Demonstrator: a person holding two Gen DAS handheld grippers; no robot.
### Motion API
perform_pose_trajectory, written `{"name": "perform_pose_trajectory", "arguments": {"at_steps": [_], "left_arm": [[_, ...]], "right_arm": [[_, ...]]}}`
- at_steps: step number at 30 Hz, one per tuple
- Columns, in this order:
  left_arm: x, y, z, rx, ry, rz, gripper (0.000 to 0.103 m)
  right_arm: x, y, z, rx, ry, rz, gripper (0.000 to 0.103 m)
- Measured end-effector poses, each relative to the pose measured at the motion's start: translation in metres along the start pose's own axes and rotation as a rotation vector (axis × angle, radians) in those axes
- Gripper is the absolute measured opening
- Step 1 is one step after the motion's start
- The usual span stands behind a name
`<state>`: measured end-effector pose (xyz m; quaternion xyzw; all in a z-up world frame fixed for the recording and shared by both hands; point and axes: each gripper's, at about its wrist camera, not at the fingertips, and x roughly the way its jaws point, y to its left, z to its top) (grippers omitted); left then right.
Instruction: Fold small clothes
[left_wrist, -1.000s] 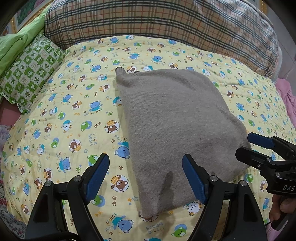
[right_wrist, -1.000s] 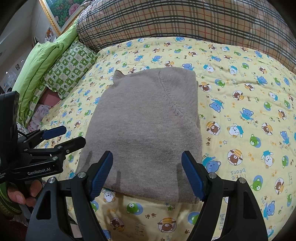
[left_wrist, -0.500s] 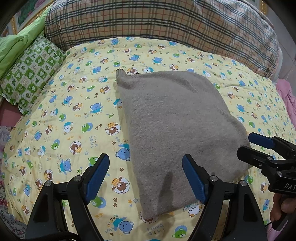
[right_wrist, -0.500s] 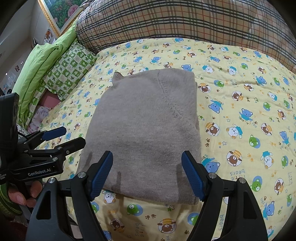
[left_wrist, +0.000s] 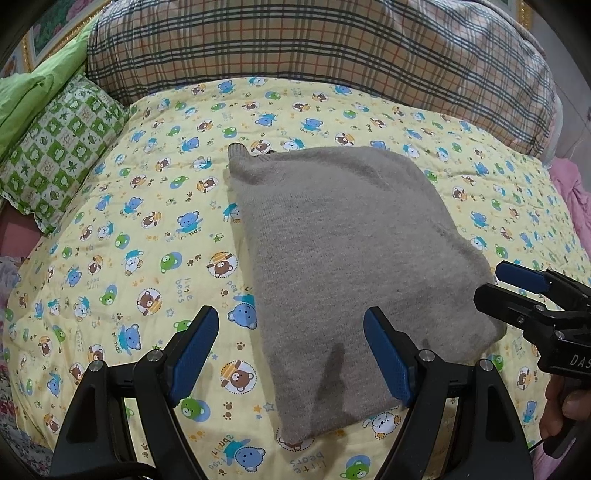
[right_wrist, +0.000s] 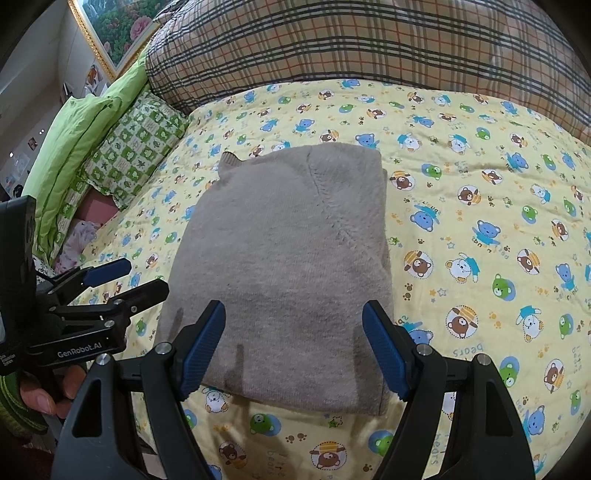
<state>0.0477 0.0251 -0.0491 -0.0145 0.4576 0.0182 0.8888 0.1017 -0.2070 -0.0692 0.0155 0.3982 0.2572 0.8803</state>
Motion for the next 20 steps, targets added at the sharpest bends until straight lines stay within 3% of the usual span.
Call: {"name": "perform_pose_trajectory", "arguments": {"at_steps": [20], "left_arm": [[-0.0002,0.0007,0.0025,-0.007,0.003,-0.008,0.081]], "right_arm": [[-0.0008,-0.0028,0.0041,0.019,-0.008,-0.004,0.077]]}}
